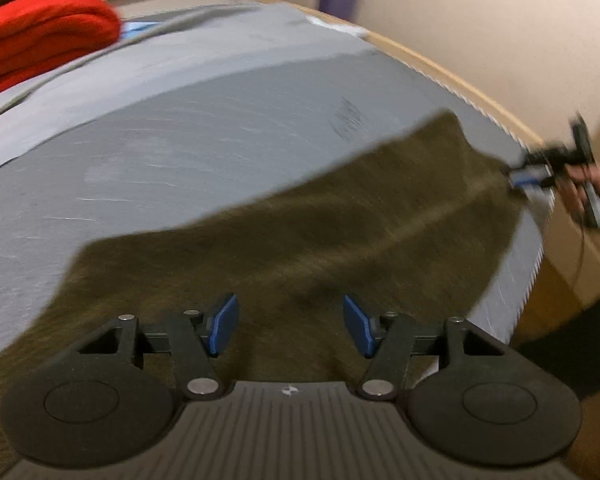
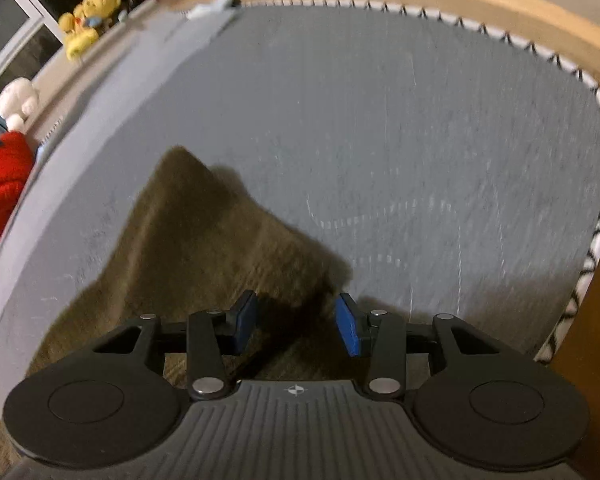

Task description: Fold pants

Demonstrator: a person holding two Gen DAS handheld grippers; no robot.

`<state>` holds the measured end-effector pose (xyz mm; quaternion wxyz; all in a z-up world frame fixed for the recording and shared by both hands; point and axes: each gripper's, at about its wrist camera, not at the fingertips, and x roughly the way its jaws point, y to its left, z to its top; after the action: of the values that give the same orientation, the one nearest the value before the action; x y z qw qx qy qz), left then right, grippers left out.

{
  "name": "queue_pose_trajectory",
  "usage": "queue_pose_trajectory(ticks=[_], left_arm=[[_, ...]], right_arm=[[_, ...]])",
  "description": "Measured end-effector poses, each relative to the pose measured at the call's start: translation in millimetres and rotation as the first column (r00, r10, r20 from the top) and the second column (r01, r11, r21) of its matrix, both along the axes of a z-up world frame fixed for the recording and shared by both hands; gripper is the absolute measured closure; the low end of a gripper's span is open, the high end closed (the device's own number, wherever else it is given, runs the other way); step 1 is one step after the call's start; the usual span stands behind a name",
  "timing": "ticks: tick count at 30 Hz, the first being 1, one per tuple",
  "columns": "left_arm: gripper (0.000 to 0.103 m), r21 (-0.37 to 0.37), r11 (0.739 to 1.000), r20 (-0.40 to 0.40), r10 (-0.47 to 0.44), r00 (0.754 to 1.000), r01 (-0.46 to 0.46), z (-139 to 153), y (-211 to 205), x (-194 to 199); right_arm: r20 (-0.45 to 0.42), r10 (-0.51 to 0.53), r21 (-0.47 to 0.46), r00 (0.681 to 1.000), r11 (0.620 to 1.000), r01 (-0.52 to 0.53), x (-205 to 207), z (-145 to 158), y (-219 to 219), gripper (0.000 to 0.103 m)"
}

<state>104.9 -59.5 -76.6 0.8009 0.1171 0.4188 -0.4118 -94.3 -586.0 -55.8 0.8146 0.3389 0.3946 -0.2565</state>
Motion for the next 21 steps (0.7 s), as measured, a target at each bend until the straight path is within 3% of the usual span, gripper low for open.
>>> queue_pose_trajectory(ticks=[8,11,14,17,21], left_arm=[[0.039,0.055,0.99,-0.053,-0.128,0.99,0.131,-56,-38,-50],[0.054,0.139,0.979,-0.043,-0.143,0.989,0.147,-75,-49,-60],[0.092,0.123,0.979,-0.045,-0.16,0.986,0.165,-75,-51,-60],[0.096,0.091,0.982,-0.022,-0.166,0.986,0.167,-59,-44,-55],[0.097,-0.001,0.978,0.018,-0.207,0.978,0.207,-28,-31,-57]], right_arm=[[0.035,-0.103,0.076,0.994,0.992,0.1,22,-5,-8,0.059],[0.02,-0.109,0.043,0.994,0.993,0.108,27,-5,-4,0.075],[0.025,-0.123,0.039,0.992,0.992,0.122,25,-6,-5,0.092],[0.07,-0.128,0.017,0.989,0.992,0.127,21,0,-3,0.096],[0.23,-0.195,-0.008,0.954,0.979,0.202,3,54,1,0.097]])
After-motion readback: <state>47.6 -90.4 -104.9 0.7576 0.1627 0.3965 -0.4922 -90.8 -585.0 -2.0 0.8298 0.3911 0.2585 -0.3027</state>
